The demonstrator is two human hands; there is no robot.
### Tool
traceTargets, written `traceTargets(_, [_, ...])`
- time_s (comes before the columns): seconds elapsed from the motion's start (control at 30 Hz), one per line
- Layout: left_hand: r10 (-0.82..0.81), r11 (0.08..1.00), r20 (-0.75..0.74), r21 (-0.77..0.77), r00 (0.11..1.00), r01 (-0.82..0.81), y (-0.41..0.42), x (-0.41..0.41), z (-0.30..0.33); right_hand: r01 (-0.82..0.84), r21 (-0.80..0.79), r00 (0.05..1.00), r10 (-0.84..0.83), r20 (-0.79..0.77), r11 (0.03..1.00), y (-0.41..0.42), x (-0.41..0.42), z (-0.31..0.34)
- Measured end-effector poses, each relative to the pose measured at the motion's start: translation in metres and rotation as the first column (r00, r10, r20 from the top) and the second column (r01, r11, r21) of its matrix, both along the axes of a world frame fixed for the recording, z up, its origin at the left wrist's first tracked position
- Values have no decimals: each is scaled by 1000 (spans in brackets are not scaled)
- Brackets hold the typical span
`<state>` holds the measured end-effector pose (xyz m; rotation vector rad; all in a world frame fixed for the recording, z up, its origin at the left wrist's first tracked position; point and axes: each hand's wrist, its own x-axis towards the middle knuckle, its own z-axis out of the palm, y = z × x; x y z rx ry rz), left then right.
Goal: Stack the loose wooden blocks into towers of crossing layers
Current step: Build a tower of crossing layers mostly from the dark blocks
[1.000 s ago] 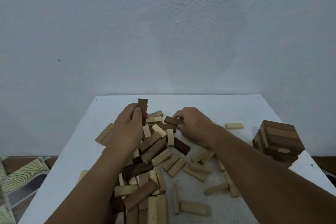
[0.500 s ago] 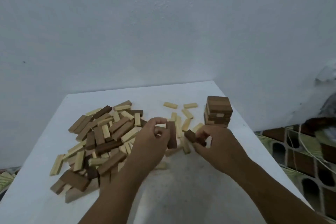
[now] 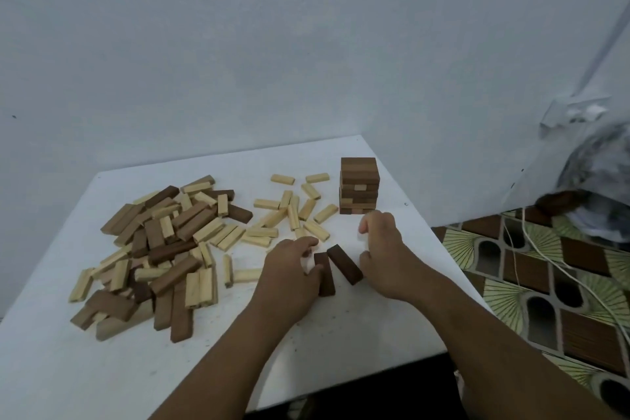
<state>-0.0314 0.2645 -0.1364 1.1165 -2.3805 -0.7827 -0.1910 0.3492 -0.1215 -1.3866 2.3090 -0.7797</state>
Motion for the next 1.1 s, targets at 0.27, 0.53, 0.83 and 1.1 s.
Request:
traceTargets(0.27, [-111,980,70,171,991,98,-8,7,11,-117,-78,990,122,73,990,-2,-15,-8])
traceTargets(0.53, [-261,959,66,131,963,251,-14,-1,6,-187,-63,979,191,68,980,9,-18,-9])
traceTargets(0.83, [-370,916,9,169,929,363,-27,-8,8,-301,-49,936,305,173,952,5,-23,-10])
traceTargets(1.1, [-364,917,-127,124,923,379,-35,-21,33,-267,-242,939,309,153,933,3,-39,16])
